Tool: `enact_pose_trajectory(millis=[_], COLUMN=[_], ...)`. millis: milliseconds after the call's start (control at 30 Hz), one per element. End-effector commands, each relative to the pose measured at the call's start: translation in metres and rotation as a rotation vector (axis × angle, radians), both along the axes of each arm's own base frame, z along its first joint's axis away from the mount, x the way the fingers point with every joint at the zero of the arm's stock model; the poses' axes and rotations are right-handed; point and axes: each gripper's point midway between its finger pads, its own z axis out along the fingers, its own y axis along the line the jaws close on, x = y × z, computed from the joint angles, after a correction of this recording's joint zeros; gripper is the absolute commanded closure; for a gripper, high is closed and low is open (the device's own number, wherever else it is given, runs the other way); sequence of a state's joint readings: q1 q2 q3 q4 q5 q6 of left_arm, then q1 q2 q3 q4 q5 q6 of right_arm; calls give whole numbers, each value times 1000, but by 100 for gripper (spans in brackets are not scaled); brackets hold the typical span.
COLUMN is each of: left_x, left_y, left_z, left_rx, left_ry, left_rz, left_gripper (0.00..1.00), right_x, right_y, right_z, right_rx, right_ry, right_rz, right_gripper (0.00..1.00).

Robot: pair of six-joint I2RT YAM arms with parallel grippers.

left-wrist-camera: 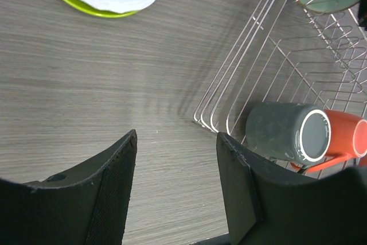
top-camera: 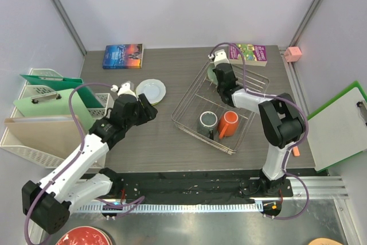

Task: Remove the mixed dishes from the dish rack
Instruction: Pick up the bowl from the dish rack.

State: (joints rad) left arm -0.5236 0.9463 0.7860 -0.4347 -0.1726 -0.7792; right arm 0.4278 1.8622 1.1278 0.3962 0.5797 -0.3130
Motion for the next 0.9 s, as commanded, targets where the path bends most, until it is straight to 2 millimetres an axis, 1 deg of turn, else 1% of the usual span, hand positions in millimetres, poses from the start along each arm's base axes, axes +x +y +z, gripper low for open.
enact_pose_trajectory(millis=[0, 33, 67, 100, 133, 167, 200, 267, 333, 433, 467, 500, 533, 600, 633, 667, 700, 733, 767, 800, 833, 867], left_x=[3, 3, 3, 2, 1, 1, 1, 0, -1, -2, -2, -2, -2, -2, -2, -2, -1, -2, -2, -1, -1, 0], left_y=[-6, -5, -3, -2, -2, -2, -3, -4, -4, -3, -3, -2, -2, -1, -1, -1, -1, -1, -1, -1, -1, -1], left_z=[4, 3, 0, -1, -1, -3, -4, -5, -7, -8, -7, -6, -6, -4, -4, -3, -2, -3, -2, -1, 0, 1], left_rx=[-62, -59, -54, -56, -65, -67, -71, -80, -82, -83, -85, -85, -84, -86, -85, -86, -92, -94, -96, -100, -101, -102], left_ry=[-25, -27, -27, -27, -28, -26, -24, -20, -13, -13, -17, -21, -23, -29, -28, -30, -31, -27, -28, -31, -33, -38], left_rz=[12, 17, 27, 30, 33, 33, 32, 34, 35, 35, 36, 39, 41, 44, 45, 45, 52, 52, 52, 54, 58, 60], left_gripper=[43, 43, 43, 43, 43, 43, 43, 43, 43, 43, 43, 43, 43, 43, 43, 43, 42, 42, 42, 42, 42, 42], right_x=[-5, -7, -13, -16, -18, -22, -25, -32, -37, -44, -47, -47, -49, -53, -55, -56, -60, -62, -64, -66, -70, -70], right_y=[-1, -2, -3, 1, 0, -3, -2, 2, 7, 8, 9, 11, 12, 13, 12, 13, 14, 13, 14, 13, 17, 26], right_z=[77, 90, 88, 90, 100, 97, 99, 108, 118, 135, 151, 153, 163, 187, 204, 212, 213, 233, 239, 235, 255, 259], right_rx=[78, 68, 44, 31, -5, -34, -51, -86, -85, -70, -32, -23, 4, 84, 125, 157, 219, 270, 313, 321, 436, 483], right_ry=[-220, -263, -264, -277, -308, -310, -324, -371, -411, -455, -488, -481, -492, -515, -534, -531, -490, -508, -504, -460, -484, -452], right_rz=[-30, -28, -29, -19, -18, -30, -32, -22, -19, -22, -25, -19, -18, -18, -23, -24, -28, -43, -41, -41, -40, -1], right_gripper=[99, 99, 99, 99, 99, 99, 99, 99, 99, 99, 99, 99, 99, 99, 99, 99, 99, 99, 99, 99, 99, 99])
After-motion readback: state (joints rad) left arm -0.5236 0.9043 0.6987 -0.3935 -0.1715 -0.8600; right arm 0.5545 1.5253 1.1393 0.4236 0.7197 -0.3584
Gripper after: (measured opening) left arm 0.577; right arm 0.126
